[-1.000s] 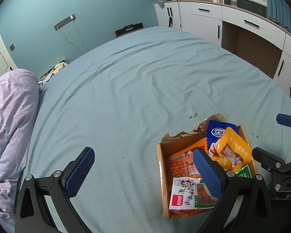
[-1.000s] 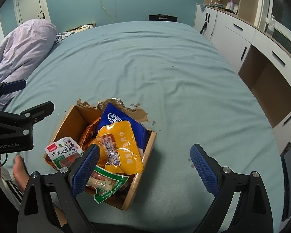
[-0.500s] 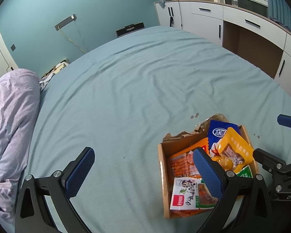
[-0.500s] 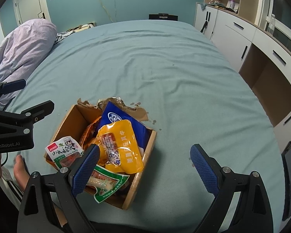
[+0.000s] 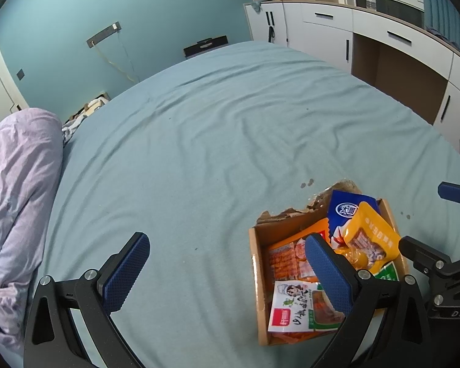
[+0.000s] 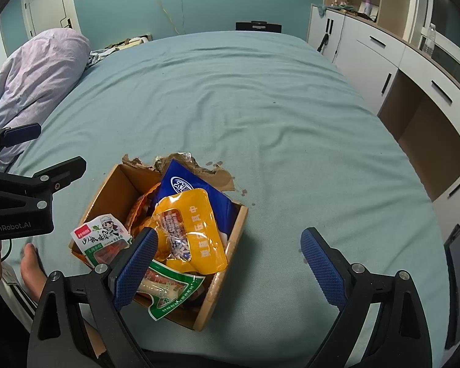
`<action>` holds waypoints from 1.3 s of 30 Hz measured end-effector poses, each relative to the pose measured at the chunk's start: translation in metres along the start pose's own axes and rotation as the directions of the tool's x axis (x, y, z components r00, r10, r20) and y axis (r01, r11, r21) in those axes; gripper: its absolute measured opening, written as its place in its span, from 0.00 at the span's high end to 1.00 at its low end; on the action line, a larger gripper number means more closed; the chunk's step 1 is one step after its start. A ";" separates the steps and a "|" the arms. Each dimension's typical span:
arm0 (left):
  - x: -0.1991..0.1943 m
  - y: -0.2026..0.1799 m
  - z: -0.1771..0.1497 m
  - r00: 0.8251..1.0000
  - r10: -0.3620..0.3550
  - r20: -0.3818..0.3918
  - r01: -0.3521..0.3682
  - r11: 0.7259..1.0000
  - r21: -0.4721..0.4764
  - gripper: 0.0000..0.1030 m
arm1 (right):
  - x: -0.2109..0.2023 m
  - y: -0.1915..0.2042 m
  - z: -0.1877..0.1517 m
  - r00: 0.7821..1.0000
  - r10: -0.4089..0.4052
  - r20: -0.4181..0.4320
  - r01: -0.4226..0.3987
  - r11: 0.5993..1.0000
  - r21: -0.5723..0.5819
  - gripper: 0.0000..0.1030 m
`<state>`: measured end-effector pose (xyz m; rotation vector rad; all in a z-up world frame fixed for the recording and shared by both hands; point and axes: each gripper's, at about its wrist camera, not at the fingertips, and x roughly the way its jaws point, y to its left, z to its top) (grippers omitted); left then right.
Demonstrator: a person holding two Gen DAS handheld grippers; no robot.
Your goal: Organize snacks
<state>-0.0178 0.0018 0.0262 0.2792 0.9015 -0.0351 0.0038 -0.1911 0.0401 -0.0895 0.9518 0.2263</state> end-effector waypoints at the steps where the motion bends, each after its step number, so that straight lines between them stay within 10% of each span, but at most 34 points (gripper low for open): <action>1: 0.000 0.000 0.000 1.000 0.000 0.000 0.000 1.000 0.000 0.00 | 0.000 0.000 0.000 1.000 0.000 0.000 0.000 1.000 0.000 0.08; 39: 0.002 0.001 0.001 1.000 0.003 -0.012 -0.003 1.000 -0.005 0.00 | 0.001 0.001 0.000 1.000 0.002 -0.005 -0.002 1.000 -0.003 0.08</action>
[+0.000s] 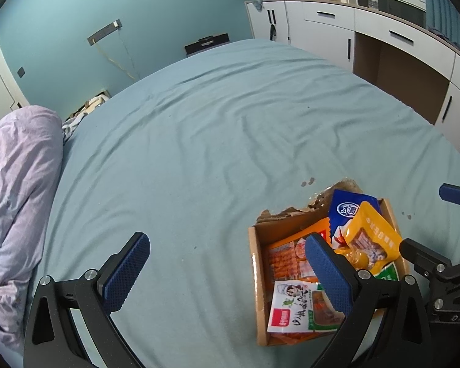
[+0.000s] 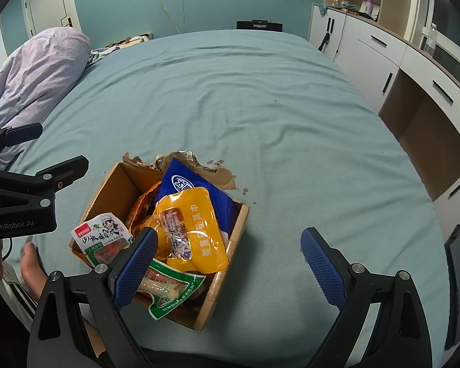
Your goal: Organize snacks
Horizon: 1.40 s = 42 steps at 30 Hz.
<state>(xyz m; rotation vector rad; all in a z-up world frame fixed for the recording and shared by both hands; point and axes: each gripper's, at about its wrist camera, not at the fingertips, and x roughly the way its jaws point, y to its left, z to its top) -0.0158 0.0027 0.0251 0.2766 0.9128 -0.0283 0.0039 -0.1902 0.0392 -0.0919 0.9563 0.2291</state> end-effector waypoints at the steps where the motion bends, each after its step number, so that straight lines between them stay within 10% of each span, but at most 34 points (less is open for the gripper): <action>1: 0.000 0.000 0.000 1.000 0.002 0.000 -0.002 1.000 0.001 0.00 | 0.000 0.000 0.000 1.000 0.000 0.000 0.000 1.000 0.000 0.08; 42: -0.016 -0.016 0.004 0.994 0.071 0.078 -0.075 0.996 0.050 0.00 | -0.002 0.000 -0.001 1.000 -0.002 0.003 0.002 1.000 0.002 0.08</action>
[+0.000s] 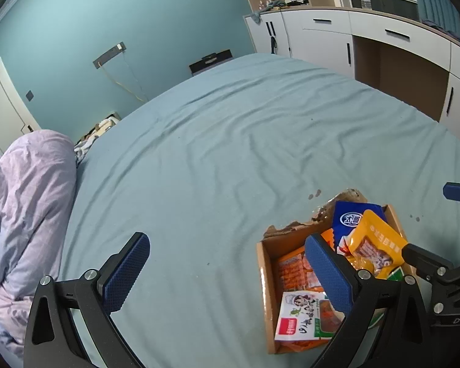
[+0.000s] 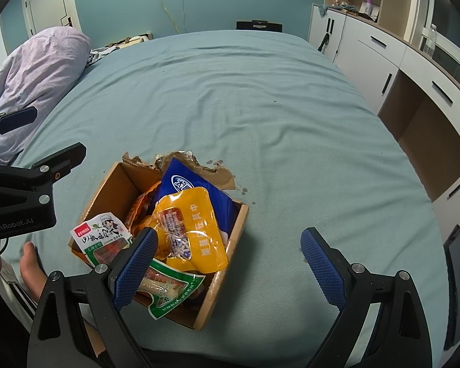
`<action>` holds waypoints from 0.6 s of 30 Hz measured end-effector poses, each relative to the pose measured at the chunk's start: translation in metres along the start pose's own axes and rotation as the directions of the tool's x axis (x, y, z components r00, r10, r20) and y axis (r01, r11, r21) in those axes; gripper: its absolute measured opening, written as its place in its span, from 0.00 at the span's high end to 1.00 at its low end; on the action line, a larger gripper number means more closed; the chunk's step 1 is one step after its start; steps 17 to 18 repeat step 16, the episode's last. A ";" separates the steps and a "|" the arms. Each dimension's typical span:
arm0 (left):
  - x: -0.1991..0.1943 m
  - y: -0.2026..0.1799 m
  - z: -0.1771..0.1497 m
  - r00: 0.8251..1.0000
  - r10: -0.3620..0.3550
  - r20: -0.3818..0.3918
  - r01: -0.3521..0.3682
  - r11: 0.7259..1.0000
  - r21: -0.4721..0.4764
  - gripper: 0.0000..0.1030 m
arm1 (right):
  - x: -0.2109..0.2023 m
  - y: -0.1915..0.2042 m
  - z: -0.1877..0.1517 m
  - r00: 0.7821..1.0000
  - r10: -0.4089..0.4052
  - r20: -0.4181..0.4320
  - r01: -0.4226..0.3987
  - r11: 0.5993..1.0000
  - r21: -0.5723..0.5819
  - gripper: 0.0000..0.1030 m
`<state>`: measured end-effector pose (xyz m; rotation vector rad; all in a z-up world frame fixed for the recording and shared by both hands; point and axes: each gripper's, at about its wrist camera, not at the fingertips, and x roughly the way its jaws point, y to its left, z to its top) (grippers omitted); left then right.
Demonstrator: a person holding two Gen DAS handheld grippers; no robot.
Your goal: Organize snacks
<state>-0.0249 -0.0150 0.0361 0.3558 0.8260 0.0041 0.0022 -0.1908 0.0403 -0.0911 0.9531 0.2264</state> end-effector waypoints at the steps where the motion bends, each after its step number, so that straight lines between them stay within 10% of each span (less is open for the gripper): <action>1: 0.001 0.001 0.000 1.000 -0.004 -0.003 0.004 1.000 -0.003 0.00 | -0.001 0.000 0.000 1.000 0.002 0.002 -0.002 1.000 0.003 0.08; 18: 0.006 0.017 0.001 0.997 -0.070 -0.015 0.068 0.992 -0.107 0.00 | 0.001 0.003 -0.001 1.000 -0.004 -0.001 0.004 1.000 -0.004 0.08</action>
